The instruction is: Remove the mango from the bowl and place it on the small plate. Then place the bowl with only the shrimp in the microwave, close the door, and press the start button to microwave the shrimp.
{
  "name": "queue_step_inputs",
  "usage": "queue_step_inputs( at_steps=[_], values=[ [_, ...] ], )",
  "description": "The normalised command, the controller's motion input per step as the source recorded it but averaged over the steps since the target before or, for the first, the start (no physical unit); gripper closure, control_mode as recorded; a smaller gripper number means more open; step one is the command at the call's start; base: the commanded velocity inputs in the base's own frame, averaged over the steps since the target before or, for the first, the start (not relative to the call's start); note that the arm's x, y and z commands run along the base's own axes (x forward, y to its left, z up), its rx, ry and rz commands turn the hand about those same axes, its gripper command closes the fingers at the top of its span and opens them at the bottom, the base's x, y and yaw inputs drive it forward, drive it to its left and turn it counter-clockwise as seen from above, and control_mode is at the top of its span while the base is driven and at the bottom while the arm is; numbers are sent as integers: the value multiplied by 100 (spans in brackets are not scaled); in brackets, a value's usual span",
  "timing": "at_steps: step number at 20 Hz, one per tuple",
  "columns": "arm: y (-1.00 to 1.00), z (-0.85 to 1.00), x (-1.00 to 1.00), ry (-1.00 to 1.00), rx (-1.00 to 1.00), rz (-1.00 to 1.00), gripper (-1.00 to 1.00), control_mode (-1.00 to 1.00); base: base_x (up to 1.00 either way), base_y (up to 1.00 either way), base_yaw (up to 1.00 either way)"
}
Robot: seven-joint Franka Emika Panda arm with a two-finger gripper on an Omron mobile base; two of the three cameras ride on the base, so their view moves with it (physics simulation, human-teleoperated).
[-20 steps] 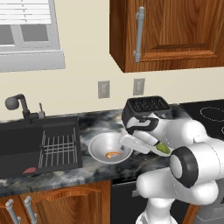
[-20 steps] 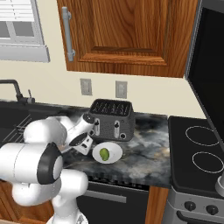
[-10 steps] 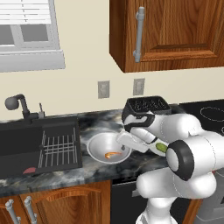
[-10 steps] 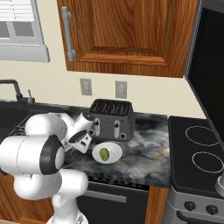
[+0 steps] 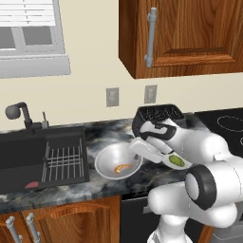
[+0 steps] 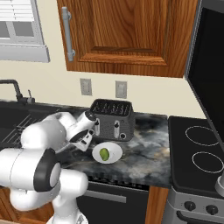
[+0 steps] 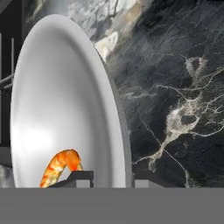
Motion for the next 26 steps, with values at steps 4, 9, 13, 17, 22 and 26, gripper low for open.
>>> queue_step_inputs(
  at_steps=[4, 9, 13, 17, 22, 26],
  values=[
    [0, 42, -40, -9, 8, -4, 100, -100, 0, 0, 0],
    [3, 33, -25, -3, 8, 0, 100, -100, 0, 0, 0],
    [0, 47, -15, -4, 17, 0, 100, -100, 0, 0, 0],
    [-1, 90, -23, -4, 20, -1, 100, -100, 0, 0, 0],
    [-29, 100, -7, 0, 11, -4, 100, -100, 0, 0, 0],
    [-69, 83, -22, -7, 6, -6, 100, -100, 0, 0, 0]
  ],
)
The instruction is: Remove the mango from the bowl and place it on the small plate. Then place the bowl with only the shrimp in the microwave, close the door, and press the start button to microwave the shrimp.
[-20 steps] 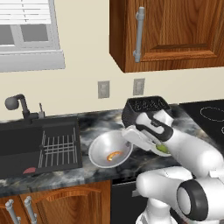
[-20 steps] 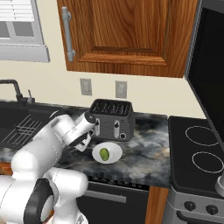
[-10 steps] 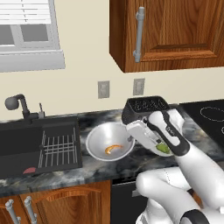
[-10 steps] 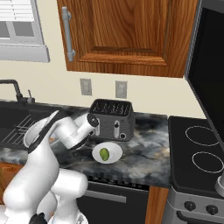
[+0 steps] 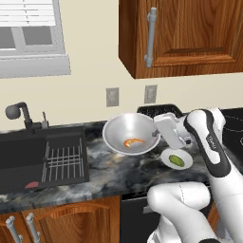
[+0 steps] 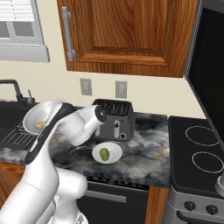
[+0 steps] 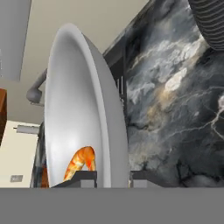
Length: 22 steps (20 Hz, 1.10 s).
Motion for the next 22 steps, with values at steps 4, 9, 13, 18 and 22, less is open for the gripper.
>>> queue_step_inputs(
  at_steps=[4, 9, 13, 18, 22],
  values=[
    [-77, 61, -31, -5, 6, -9, 100, -100, 0, 0, 0],
    [-53, 12, -28, -1, 7, -10, 100, -100, 0, 0, 0],
    [18, -25, 0, 15, -2, -1, 100, -100, 0, 0, 0],
    [10, -4, 0, 3, -1, 1, 100, -100, 0, 0, 0],
    [0, -5, -26, 0, 0, -1, 100, -100, 0, 0, 0]
  ],
)
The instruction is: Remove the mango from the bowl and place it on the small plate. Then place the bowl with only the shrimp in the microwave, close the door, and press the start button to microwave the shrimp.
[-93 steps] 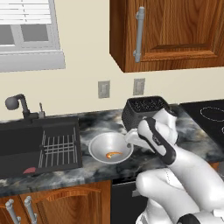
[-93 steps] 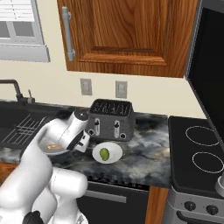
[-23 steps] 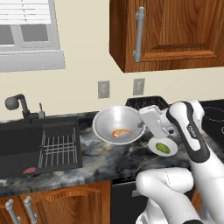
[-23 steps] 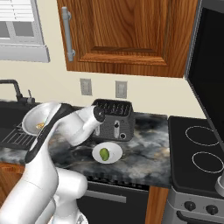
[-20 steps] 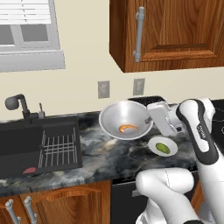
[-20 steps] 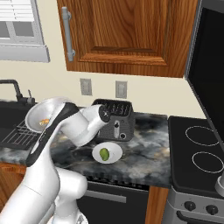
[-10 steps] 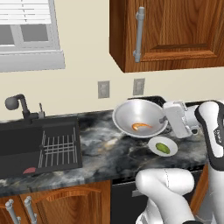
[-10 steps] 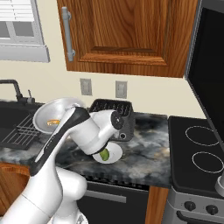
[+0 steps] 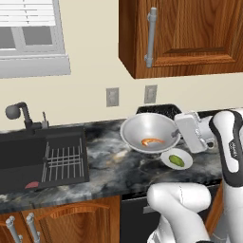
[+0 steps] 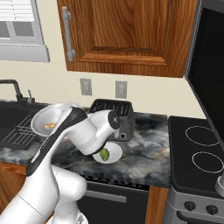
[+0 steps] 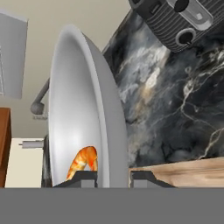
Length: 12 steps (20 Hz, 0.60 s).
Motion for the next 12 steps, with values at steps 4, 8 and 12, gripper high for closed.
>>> queue_step_inputs(
  at_steps=[4, 8, 12],
  values=[
    [0, -21, -46, -1, 1, -5, 100, 100, -50, 0, -5],
    [0, 0, 0, 0, 0, 0, 100, 100, -100, -6, -10],
    [0, 0, 0, 0, 0, 0, 100, 100, -97, -57, -23]
  ],
)
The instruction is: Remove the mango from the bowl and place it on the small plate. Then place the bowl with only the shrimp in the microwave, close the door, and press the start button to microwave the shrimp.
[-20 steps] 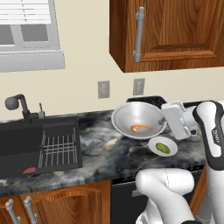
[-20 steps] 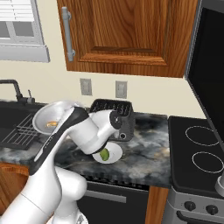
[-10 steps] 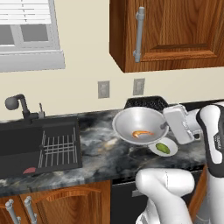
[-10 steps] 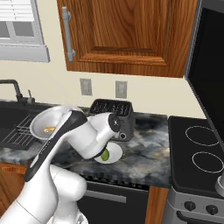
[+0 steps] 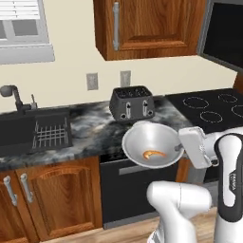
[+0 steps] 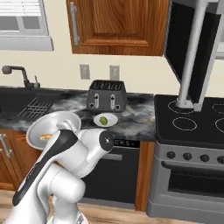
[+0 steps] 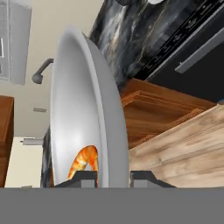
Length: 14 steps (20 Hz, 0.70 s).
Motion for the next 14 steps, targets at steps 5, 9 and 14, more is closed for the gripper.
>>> queue_step_inputs(
  at_steps=[5, 9, 14],
  values=[
    [0, 0, 0, 0, 0, 0, 100, 100, -55, -98, -25],
    [0, 0, 0, 0, 0, 0, 100, 100, -8, -99, -17],
    [0, 0, 0, 0, 0, 0, 100, 100, 26, -100, -7]
  ],
)
